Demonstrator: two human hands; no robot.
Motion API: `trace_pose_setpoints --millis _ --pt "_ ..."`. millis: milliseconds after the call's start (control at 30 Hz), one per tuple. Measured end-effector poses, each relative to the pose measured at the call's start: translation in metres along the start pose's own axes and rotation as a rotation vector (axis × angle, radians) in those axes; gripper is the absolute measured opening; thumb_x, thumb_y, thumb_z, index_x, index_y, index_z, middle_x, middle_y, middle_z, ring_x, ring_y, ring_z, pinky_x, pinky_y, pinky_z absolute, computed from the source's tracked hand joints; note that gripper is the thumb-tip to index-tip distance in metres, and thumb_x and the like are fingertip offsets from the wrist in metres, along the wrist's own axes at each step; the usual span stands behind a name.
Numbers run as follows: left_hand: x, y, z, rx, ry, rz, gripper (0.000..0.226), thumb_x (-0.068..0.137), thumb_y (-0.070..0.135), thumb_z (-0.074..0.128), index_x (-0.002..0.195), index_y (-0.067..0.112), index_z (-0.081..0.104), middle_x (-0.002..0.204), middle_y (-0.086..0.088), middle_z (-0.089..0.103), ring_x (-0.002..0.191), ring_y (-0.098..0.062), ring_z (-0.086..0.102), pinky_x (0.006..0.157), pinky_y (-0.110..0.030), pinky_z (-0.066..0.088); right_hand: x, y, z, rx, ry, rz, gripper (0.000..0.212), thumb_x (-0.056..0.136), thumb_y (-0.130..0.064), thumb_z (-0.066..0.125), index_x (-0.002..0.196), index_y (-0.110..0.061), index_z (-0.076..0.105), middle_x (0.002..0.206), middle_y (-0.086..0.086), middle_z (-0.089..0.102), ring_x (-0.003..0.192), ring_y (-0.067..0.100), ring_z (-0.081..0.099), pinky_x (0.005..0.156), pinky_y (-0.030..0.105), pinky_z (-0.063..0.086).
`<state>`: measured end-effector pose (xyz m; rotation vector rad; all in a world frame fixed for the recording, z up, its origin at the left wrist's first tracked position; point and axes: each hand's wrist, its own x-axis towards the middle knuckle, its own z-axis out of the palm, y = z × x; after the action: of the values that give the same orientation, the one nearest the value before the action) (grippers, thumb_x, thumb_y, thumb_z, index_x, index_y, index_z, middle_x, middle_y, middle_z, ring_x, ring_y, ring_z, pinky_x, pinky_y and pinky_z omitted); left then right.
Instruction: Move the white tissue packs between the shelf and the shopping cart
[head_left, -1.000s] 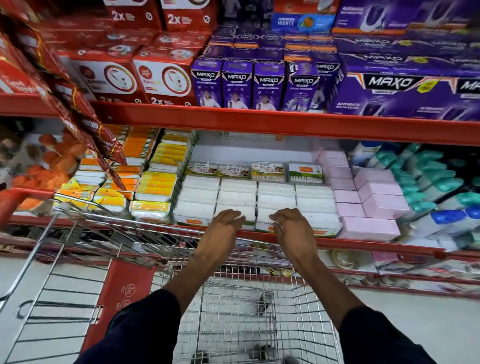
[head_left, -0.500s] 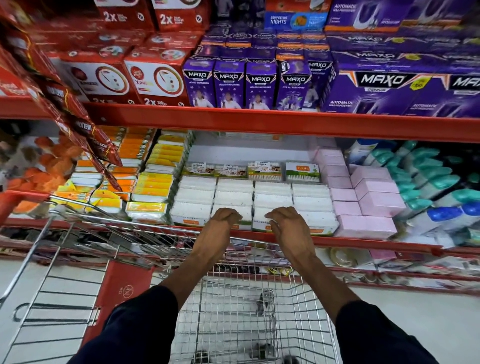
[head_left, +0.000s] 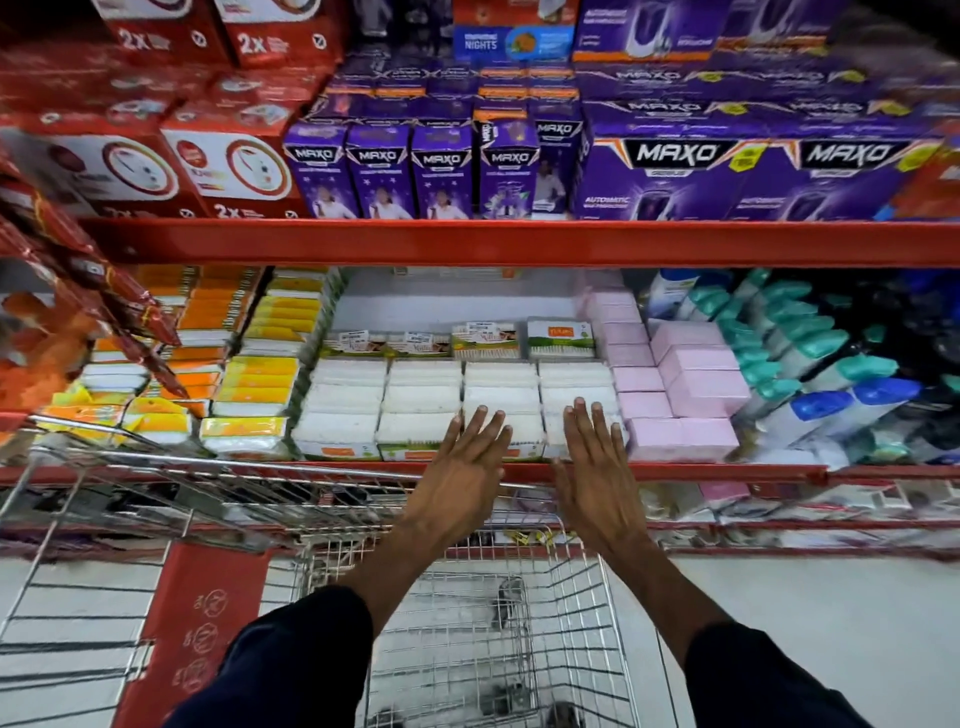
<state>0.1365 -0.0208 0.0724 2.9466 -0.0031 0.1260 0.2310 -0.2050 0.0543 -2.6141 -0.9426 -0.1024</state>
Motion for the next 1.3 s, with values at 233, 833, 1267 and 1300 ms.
trace_pose_setpoints --millis 233,833,1267,1300 --pt "-0.005 -0.006 0.018 0.059 -0.063 -0.002 0.059 0.105 0.037 0.028 0.155 0.014 0.006 0.164 -0.005 0.006 0.151 -0.020 -0.006 0.124 -0.046 0.008 -0.001 0.004 0.005 -0.072 -0.050 0.009 0.064 0.100 -0.035 0.035 0.153 -0.009 0.010 0.162 0.010 0.004 0.149 0.022 -0.004 0.122 0.045 0.007" --pt "-0.088 -0.095 -0.010 0.146 0.013 -0.424 0.082 0.099 0.057 0.027 0.153 0.002 -0.003 0.162 -0.020 -0.012 0.149 -0.034 -0.016 0.121 -0.057 0.002 0.022 -0.091 0.032 -0.083 -0.144 -0.162 0.067 0.103 -0.046 0.023 0.153 -0.011 -0.006 0.162 0.010 -0.008 0.148 0.022 -0.016 0.123 0.046 0.004" --pt "-0.086 -0.092 -0.038 0.095 0.062 -0.400 0.083 0.100 0.061 0.023 0.153 0.001 -0.001 0.163 -0.019 -0.007 0.150 -0.027 -0.015 0.121 -0.054 0.004 0.027 -0.111 0.008 -0.083 -0.084 -0.160 0.070 0.101 -0.046 0.027 0.153 -0.008 0.000 0.163 0.011 -0.004 0.149 0.022 -0.011 0.121 0.047 0.006" --pt "-0.081 -0.087 -0.050 0.100 0.131 -0.375 0.083 0.100 0.059 0.026 0.153 0.001 0.000 0.163 -0.019 -0.006 0.150 -0.027 -0.014 0.121 -0.054 0.004 0.031 -0.114 -0.004 -0.076 -0.015 -0.187 0.070 0.100 -0.044 0.030 0.153 -0.008 0.002 0.163 0.011 -0.003 0.149 0.021 -0.010 0.120 0.047 0.006"
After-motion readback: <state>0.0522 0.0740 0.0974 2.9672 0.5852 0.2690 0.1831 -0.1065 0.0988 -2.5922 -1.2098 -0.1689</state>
